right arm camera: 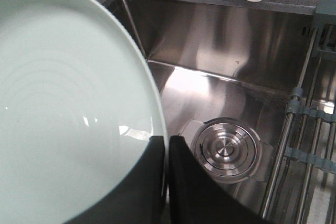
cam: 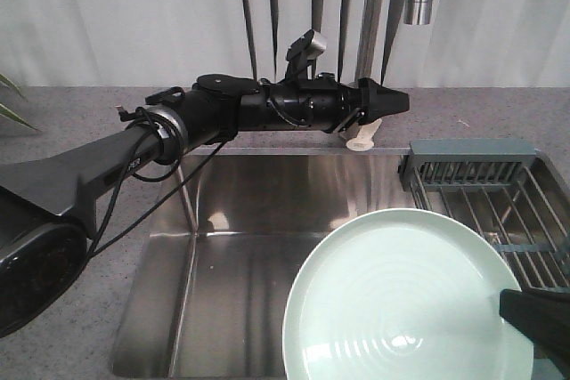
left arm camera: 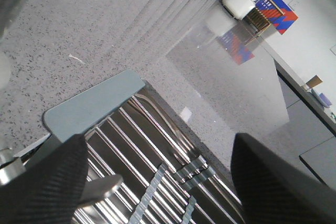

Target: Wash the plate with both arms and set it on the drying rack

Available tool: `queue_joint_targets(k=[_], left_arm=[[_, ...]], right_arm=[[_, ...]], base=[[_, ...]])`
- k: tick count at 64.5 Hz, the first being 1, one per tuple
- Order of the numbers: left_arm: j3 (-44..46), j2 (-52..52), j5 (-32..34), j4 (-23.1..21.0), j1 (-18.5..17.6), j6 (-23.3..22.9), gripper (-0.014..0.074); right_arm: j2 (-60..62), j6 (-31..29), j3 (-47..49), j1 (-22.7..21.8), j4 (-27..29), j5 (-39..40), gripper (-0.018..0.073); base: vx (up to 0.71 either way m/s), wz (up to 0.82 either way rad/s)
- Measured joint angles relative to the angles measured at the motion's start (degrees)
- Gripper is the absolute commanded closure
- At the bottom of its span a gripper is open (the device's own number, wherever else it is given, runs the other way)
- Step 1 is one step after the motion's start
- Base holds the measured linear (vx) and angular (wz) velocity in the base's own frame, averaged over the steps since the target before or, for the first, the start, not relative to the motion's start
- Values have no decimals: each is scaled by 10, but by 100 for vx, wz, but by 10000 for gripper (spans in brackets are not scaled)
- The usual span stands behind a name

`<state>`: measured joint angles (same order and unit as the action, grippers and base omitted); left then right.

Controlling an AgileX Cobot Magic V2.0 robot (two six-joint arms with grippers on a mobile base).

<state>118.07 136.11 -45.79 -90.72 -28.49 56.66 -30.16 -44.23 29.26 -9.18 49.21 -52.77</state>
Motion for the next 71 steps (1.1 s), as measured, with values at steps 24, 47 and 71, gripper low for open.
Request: queue_joint_targets(k=[24, 47, 71], left_arm=[[0, -37, -174, 36, 55, -86, 358], [0, -90, -233, 193, 170, -190, 604], [0, -227, -252, 523, 243, -279, 604]], right_arm=[[0, 0, 0, 0, 0, 0, 561], [0, 0, 0, 0, 0, 0, 561], [0, 0, 0, 0, 0, 0, 561]], base=[[0, 0], [0, 0], [0, 0]])
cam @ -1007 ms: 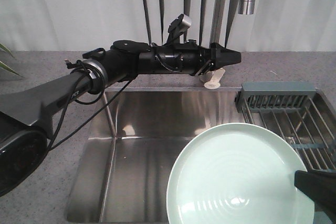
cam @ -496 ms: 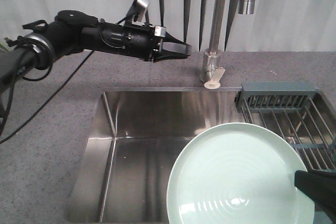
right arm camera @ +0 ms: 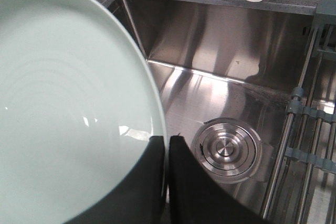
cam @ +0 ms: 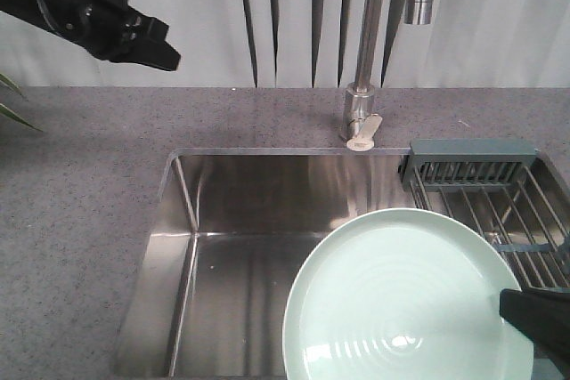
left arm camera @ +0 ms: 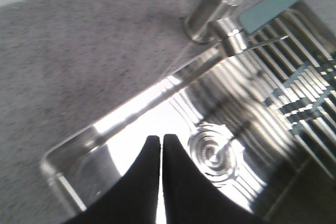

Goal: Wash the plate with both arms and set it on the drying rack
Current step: 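Withdraw the left gripper away from the faucet and sink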

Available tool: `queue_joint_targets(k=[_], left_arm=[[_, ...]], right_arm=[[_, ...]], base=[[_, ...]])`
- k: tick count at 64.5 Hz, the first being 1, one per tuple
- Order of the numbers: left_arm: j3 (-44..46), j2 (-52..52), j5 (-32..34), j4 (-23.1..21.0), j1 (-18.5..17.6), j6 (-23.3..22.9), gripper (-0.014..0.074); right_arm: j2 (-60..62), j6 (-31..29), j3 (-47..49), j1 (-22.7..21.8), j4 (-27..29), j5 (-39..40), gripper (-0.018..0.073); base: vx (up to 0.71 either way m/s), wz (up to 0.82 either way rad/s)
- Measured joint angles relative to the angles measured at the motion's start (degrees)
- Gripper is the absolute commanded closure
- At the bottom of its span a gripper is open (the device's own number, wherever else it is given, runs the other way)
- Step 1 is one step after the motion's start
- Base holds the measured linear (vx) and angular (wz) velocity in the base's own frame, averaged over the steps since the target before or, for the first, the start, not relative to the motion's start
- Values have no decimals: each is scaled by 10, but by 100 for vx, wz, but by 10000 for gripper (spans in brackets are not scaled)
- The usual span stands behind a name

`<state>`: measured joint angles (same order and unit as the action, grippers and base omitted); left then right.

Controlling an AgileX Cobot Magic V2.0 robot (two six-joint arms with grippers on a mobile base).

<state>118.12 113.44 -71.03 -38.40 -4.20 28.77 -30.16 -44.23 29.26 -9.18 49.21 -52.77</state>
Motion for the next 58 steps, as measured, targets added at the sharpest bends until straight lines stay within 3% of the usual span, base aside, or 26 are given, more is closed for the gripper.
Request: queue_joint_targets(k=[10, 28, 40, 58], left_arm=[[0, -49, -5, 60, 17, -37, 603], [-68, -188, -6, 71, 21, -48, 603], [-258, -345, 11, 71, 21, -24, 603], [-608, -598, 183, 67, 21, -14, 603]], right_arm=[[0, 0, 0, 0, 0, 0, 561], [0, 0, 0, 0, 0, 0, 561], [0, 0, 0, 0, 0, -2, 561], [0, 0, 0, 0, 0, -14, 561]], base=[[0, 0], [0, 0], [0, 0], [0, 0]])
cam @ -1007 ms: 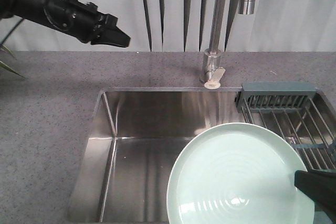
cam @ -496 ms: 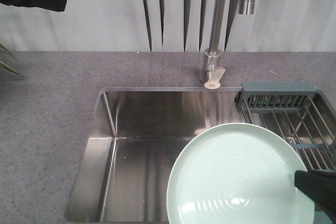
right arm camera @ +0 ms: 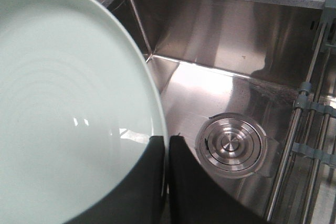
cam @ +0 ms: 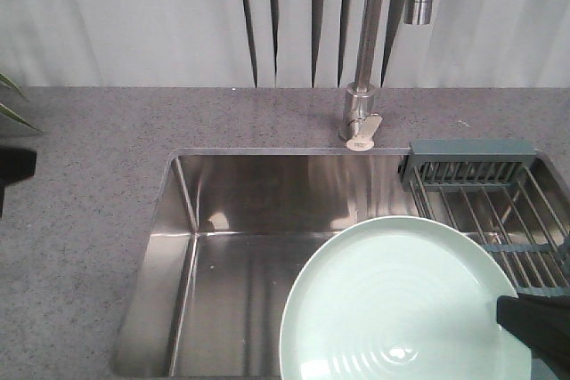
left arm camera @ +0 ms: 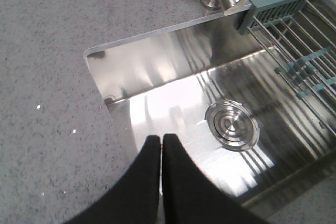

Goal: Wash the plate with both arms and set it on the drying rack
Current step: 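Withdraw the left gripper away from the faucet and sink, then lift the pale green plate with the right gripper over the sink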

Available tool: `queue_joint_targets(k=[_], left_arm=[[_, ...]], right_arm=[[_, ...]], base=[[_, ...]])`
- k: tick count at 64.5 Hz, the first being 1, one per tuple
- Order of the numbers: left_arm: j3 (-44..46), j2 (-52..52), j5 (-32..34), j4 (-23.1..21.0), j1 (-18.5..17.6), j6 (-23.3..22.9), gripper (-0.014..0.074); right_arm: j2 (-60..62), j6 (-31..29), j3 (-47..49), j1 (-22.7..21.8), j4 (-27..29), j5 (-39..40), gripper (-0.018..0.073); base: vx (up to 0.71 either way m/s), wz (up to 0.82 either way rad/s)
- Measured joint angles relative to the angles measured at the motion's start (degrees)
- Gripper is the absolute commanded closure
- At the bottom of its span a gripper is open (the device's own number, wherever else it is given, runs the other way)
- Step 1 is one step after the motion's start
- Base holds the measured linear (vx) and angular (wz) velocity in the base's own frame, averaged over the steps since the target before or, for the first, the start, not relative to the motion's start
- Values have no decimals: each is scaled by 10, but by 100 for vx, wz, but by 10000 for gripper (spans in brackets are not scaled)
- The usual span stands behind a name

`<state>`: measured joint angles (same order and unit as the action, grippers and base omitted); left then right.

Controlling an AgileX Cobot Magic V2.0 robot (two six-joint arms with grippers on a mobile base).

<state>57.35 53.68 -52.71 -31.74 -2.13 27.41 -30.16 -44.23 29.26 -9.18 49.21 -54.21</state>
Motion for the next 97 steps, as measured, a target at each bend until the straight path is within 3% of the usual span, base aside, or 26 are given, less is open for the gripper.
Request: queue_joint_targets(k=[11, 27, 45, 56, 68, 86, 97], left_arm=[[-188, -132, 107, -13, 0, 0, 603], [-316, -251, 187, -37, 0, 0, 603], [-339, -308, 232, -48, 0, 0, 603], [-340, -310, 232, -49, 0, 0, 603], [-340, -310, 226, -49, 0, 0, 603], [-340, -310, 226, -49, 0, 0, 603], [-340, -310, 224, -49, 0, 0, 603]], right_arm=[[0, 10, 0, 0, 0, -1, 561], [0, 67, 0, 0, -1, -23, 561], [-84, 125, 111, 0, -85, -22, 561], [-206, 127, 195, 0, -126, -17, 561], [-334, 101, 234, 3, -124, -8, 561], [-451, 105, 289, 104, -114, 87, 561], [-527, 145, 361, 96, -144, 118, 561]], base=[[0, 0], [0, 0], [0, 0], [0, 0], [0, 0], [0, 0], [0, 0]])
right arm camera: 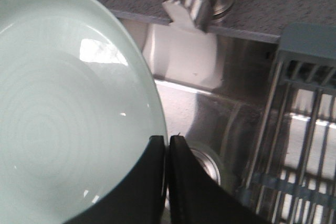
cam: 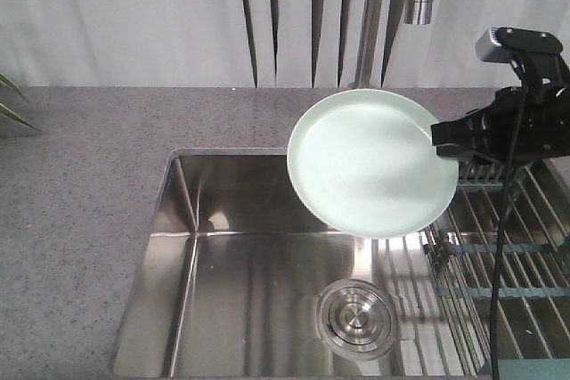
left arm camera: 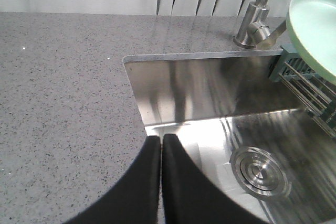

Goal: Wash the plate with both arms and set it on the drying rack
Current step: 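Lift the pale green plate with the right gripper over the sink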

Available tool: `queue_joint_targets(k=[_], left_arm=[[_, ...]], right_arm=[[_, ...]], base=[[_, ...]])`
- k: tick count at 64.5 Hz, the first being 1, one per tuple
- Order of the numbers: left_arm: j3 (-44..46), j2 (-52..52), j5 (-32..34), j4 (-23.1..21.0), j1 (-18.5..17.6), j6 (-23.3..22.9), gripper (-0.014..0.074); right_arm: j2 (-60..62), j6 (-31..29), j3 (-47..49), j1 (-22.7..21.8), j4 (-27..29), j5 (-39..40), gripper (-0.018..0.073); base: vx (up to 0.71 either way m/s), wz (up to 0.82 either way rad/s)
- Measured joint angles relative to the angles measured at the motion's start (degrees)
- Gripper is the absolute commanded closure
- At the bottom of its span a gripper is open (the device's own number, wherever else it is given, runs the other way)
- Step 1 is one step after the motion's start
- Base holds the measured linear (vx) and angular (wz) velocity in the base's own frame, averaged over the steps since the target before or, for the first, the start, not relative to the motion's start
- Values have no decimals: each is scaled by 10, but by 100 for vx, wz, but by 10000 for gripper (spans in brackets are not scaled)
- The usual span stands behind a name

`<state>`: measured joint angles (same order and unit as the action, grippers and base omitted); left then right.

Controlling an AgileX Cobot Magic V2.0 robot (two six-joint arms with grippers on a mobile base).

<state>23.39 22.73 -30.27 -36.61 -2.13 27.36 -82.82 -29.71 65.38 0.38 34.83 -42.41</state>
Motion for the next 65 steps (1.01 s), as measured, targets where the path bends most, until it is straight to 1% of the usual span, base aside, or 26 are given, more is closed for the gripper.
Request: queue_joint_targets(k=[5, 12, 18, 24, 30, 36, 37, 40, 43, 46, 52, 57, 62, 65], left_arm=[[0, 0, -1, 0, 0, 0, 603], [0, 0, -1, 0, 0, 0, 603], [0, 0, -2, 0, 0, 0, 603], [0, 0, -2, 0, 0, 0, 603], [0, 0, -2, 0, 0, 0, 603], [0, 0, -2, 0, 0, 0, 603], [0, 0, -2, 0, 0, 0, 603], [0, 0, -2, 0, 0, 0, 603], [0, 0, -2, 0, 0, 0, 603], [0, 0, -2, 0, 0, 0, 603], [0, 0, -2, 0, 0, 0, 603], [0, 0, -2, 0, 0, 0, 603], [0, 0, -2, 0, 0, 0, 603], [0, 0, -2, 0, 0, 0, 603]], right_arm=[[-12, 9, 20, -21, -26, -14, 561], [-5, 13, 26, -56, -64, -70, 561], [21, 15, 17, -70, -94, -111, 561], [67, 15, -9, -65, -93, -142, 561], [105, 16, -43, -37, -69, -148, 561], [124, 27, -66, 8, -46, -136, 561], [124, 33, -69, 23, -43, -127, 561], [121, 42, -71, 44, -38, -107, 561], [112, 56, -71, 62, -34, -71, 561], [98, 67, -71, 71, -30, -46, 561], [59, 81, -57, 72, -33, 10, 561], [27, 84, -37, 59, -39, 24, 561], [9, 85, -19, 33, -51, 25, 561], [9, 85, -12, 7, -59, 21, 561]], base=[[0, 0], [0, 0], [0, 0], [0, 0], [0, 0], [0, 0], [0, 0], [0, 0], [0, 0], [0, 0], [0, 0], [0, 0], [0, 0], [0, 0]])
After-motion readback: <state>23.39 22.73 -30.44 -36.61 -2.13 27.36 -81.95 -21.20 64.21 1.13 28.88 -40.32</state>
